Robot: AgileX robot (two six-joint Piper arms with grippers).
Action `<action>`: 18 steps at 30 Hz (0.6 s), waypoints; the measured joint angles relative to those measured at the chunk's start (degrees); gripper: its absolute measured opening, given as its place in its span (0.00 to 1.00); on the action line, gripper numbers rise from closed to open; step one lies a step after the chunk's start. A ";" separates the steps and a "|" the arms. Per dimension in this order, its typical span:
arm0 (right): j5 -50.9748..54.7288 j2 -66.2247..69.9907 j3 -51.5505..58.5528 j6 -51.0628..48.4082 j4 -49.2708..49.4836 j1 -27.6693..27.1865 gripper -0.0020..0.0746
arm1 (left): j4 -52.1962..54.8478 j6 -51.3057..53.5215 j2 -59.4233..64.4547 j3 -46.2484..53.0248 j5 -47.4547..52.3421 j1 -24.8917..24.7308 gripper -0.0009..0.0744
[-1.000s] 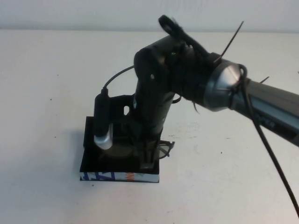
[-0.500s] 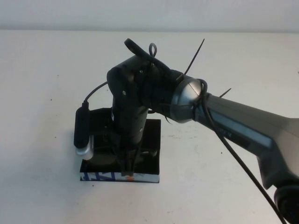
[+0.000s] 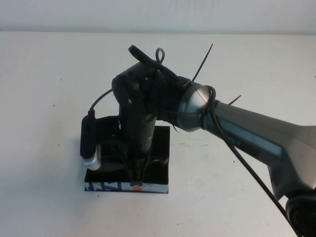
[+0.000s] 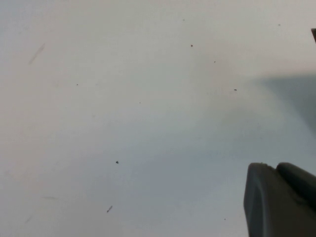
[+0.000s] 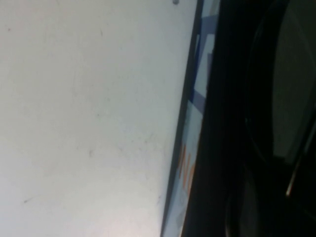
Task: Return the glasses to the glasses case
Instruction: Place the glasses in the glasses case
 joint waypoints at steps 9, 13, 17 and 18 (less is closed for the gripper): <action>0.00 0.63 0.00 0.38 0.36 0.00 0.08 | 0.00 0.00 0.00 0.00 0.00 0.00 0.01; 0.00 1.46 -0.03 0.38 1.02 0.00 0.08 | 0.00 0.00 0.00 0.00 0.00 0.00 0.01; 0.00 1.76 -0.14 0.38 1.34 0.00 0.08 | 0.00 0.00 0.00 0.00 0.00 0.00 0.01; 0.00 1.76 -0.14 0.38 1.46 0.00 0.08 | 0.00 0.00 0.00 0.00 0.00 0.00 0.01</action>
